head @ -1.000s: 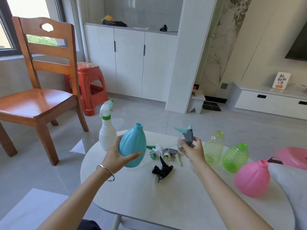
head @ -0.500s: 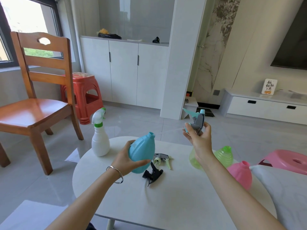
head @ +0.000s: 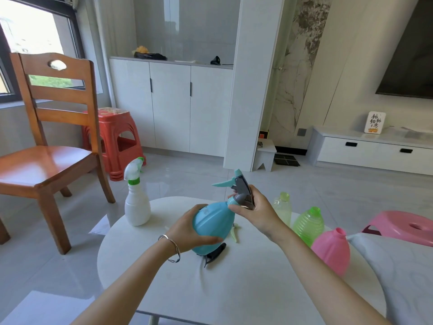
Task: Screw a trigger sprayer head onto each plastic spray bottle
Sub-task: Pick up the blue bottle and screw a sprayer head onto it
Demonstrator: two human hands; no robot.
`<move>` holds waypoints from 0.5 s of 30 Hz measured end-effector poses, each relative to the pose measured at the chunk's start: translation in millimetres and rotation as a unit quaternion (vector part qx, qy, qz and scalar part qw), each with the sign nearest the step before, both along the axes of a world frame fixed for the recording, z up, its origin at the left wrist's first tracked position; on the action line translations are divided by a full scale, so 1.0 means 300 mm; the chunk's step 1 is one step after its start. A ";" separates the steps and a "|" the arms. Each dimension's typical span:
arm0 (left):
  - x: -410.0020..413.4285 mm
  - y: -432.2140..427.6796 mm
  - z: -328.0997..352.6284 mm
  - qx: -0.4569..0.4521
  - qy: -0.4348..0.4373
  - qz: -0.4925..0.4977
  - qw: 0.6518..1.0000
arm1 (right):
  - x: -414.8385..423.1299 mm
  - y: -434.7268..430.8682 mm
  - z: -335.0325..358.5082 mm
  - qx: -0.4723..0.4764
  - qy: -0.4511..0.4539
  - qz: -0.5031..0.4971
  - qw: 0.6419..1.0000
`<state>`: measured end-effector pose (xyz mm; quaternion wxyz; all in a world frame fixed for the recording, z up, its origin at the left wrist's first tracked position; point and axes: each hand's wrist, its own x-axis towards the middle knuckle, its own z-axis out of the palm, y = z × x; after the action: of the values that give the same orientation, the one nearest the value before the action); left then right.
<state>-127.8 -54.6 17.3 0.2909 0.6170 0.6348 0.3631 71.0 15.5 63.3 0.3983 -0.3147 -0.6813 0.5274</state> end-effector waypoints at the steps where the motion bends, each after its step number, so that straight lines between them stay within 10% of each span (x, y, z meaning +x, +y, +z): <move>1: 0.000 -0.001 0.002 -0.004 -0.015 -0.005 1.000 | 0.003 0.001 0.000 -0.003 -0.010 0.006 1.000; 5: -0.002 -0.012 0.008 -0.025 -0.184 0.009 0.983 | 0.026 0.014 0.031 -0.012 0.019 -0.001 1.000; 10: 0.004 -0.008 0.040 -0.118 -0.514 0.038 0.849 | 0.038 0.017 0.044 -0.015 0.079 -0.023 0.997; 12: 0.008 0.000 0.053 -0.172 -0.551 0.047 0.815 | 0.028 0.015 0.039 -0.015 0.093 -0.033 0.995; 15: 0.002 0.005 0.054 -0.209 -0.476 0.043 0.853 | 0.028 0.020 0.029 -0.031 0.097 -0.054 0.993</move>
<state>-127.1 -53.3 33.6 0.6635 0.2654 0.5058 0.4833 79.3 21.4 72.0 0.4809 -0.3107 -0.6046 0.5538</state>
